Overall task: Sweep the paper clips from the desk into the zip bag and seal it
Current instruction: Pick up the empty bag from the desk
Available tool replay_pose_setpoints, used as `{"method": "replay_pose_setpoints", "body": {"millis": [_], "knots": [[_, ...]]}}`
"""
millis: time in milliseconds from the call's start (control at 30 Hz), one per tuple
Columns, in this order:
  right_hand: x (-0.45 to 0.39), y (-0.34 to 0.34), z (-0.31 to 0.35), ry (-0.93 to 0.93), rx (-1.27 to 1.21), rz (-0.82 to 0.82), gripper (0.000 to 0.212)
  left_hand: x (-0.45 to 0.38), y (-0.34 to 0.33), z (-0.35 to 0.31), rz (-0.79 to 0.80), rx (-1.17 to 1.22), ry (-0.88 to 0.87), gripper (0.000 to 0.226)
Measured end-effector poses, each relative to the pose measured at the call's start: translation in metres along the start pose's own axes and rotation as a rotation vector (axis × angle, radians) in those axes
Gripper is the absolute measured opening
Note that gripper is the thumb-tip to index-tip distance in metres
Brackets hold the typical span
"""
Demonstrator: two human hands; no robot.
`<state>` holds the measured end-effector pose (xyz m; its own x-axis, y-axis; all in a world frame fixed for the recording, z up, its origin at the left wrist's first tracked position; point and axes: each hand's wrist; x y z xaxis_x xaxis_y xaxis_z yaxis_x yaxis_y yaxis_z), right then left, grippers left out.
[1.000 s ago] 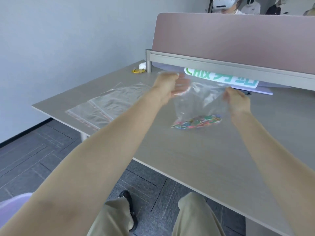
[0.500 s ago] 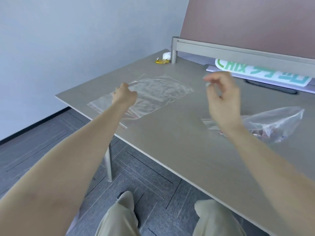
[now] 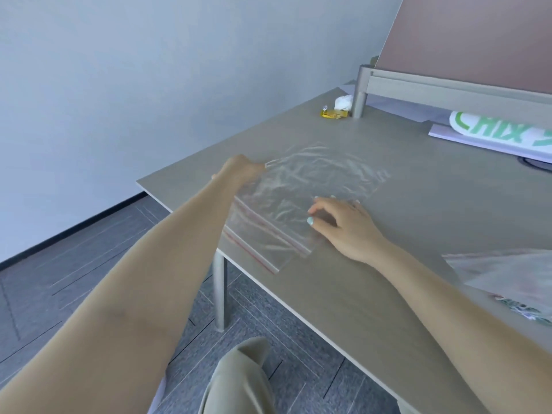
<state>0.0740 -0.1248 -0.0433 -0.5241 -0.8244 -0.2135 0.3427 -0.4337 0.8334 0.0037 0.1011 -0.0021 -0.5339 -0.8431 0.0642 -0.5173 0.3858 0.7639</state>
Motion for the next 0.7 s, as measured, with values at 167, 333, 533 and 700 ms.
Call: {"method": "replay_pose_setpoints", "body": {"millis": [167,333,533,700], "knots": [[0.008,0.005,-0.002,-0.008,-0.199,-0.081,0.012,0.020,0.008,-0.001,0.201,-0.023,0.015,0.018],[0.006,0.002,0.010,-0.015,-0.172,-0.190,0.036,0.056,0.034,0.030,0.247,0.262,-0.129,0.022],[-0.005,-0.010,0.097,0.246,-0.293,-0.132,0.087,0.125,0.107,0.079,0.084,0.204,-0.378,0.016],[-0.004,-0.035,0.188,0.412,-0.348,0.111,0.102,0.190,0.153,0.126,-0.090,0.087,-0.410,0.028]]}}
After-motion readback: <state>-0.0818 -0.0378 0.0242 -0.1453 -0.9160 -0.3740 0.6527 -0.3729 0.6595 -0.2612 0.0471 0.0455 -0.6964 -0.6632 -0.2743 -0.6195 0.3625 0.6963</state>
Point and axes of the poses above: each hand's wrist, its own x-axis away from the middle knuckle, its own y-axis out of the back of the hand, z = x × y, and after that the axes turned 5 degrees about -z, right-handed
